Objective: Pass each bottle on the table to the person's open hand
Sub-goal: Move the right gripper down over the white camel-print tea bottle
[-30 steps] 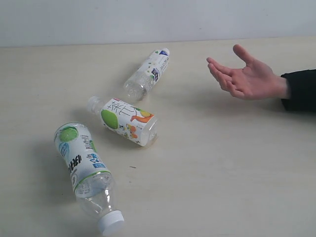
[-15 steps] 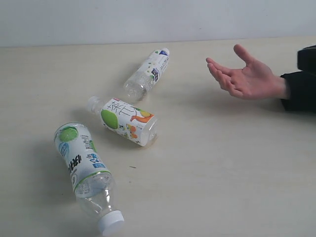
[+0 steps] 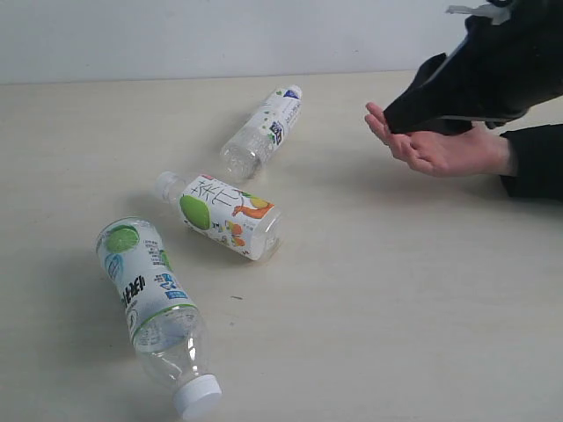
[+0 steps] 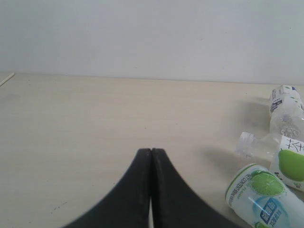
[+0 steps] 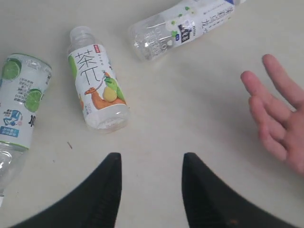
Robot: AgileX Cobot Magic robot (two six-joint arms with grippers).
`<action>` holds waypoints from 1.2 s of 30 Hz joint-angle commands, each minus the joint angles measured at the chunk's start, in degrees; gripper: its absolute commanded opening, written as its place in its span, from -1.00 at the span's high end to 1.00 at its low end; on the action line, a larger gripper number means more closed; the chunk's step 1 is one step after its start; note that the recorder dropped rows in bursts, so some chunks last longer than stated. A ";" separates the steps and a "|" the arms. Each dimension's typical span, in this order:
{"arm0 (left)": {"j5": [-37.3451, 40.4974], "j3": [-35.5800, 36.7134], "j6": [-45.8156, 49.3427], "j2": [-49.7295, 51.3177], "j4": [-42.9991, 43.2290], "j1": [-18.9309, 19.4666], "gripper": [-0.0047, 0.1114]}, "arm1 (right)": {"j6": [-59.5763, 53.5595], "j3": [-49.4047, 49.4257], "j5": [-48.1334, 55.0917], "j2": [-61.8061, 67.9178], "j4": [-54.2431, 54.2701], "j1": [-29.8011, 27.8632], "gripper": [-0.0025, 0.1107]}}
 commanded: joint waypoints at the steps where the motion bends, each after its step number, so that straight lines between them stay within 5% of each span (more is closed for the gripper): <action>1: -0.37 0.04 -0.07 -0.34 0.14 -0.03 0.92 | -6.70 -2.44 0.16 5.32 2.28 2.71 0.13; 12: -0.37 0.04 -0.07 -0.34 0.14 -0.03 0.92 | -11.85 -7.11 -10.08 16.09 2.15 11.29 -0.31; 36: -0.37 0.04 -0.07 -0.34 0.14 -0.03 0.92 | -22.05 -13.95 -11.23 32.82 0.75 14.54 -0.32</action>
